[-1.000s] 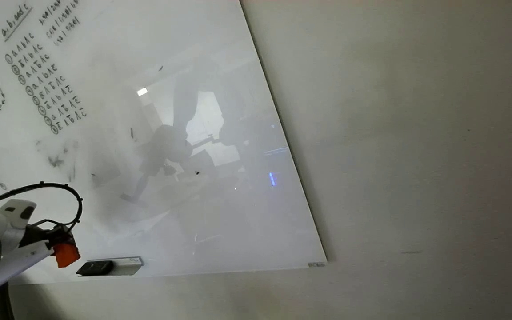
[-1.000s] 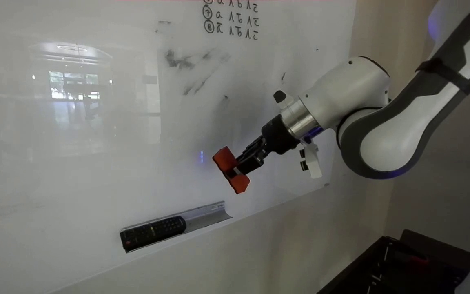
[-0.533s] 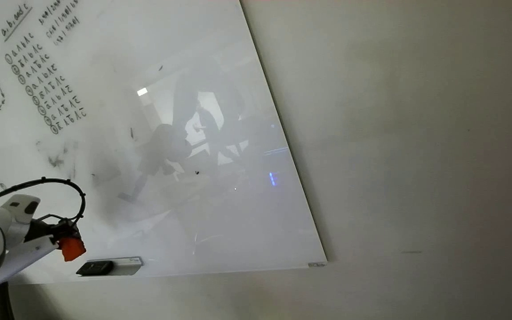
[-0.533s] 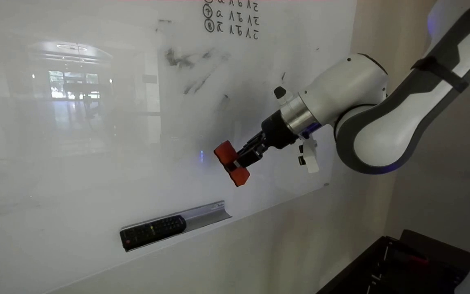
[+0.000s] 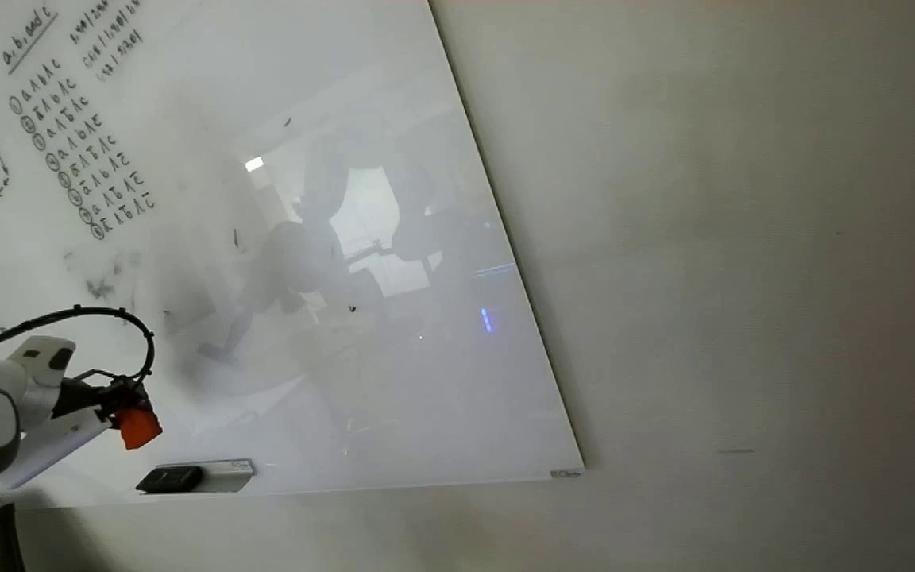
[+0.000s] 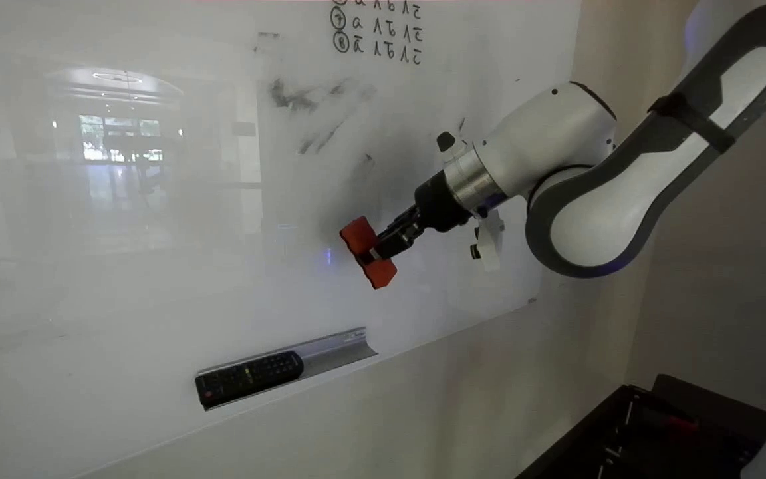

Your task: Pick up the eraser and wipe the white board with it.

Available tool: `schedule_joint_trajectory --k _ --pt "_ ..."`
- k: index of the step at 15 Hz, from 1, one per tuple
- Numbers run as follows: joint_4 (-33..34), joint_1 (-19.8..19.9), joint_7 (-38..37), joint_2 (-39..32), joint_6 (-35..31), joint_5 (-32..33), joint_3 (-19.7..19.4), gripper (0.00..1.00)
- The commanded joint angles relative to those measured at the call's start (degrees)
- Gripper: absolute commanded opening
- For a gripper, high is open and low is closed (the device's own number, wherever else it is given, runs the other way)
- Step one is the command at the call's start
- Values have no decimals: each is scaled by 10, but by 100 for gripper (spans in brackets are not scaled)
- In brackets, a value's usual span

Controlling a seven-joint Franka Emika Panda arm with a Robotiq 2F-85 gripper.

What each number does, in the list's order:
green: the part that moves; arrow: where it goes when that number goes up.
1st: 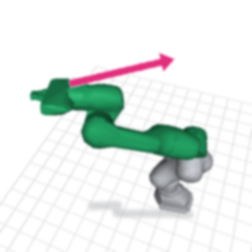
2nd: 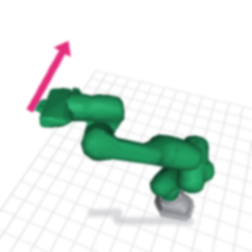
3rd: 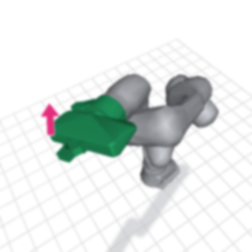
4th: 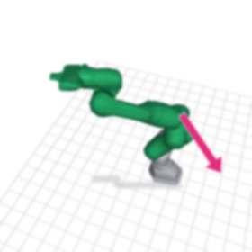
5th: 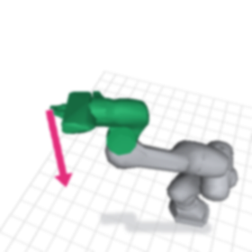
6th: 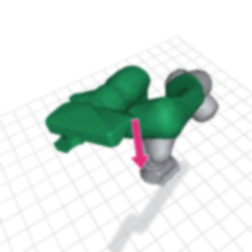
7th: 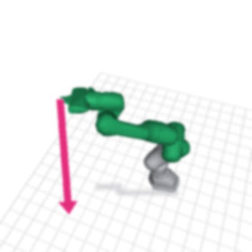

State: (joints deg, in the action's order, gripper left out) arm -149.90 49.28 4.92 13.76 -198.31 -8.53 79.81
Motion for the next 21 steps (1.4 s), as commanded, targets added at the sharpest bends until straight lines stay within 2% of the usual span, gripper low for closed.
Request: schedule_joint_trajectory --k 1,8,14,19,20,21 --pt "17 67 -35 39 0 -12 79 29" --pt "40 198 -111 88 0 -2 236 29" --pt "71 275 -162 134 0 3 299 29" --pt "92 346 -176 154 0 19 354 29" --pt "72 306 -173 144 2 21 321 54" --pt "76 318 -173 148 2 22 331 54"
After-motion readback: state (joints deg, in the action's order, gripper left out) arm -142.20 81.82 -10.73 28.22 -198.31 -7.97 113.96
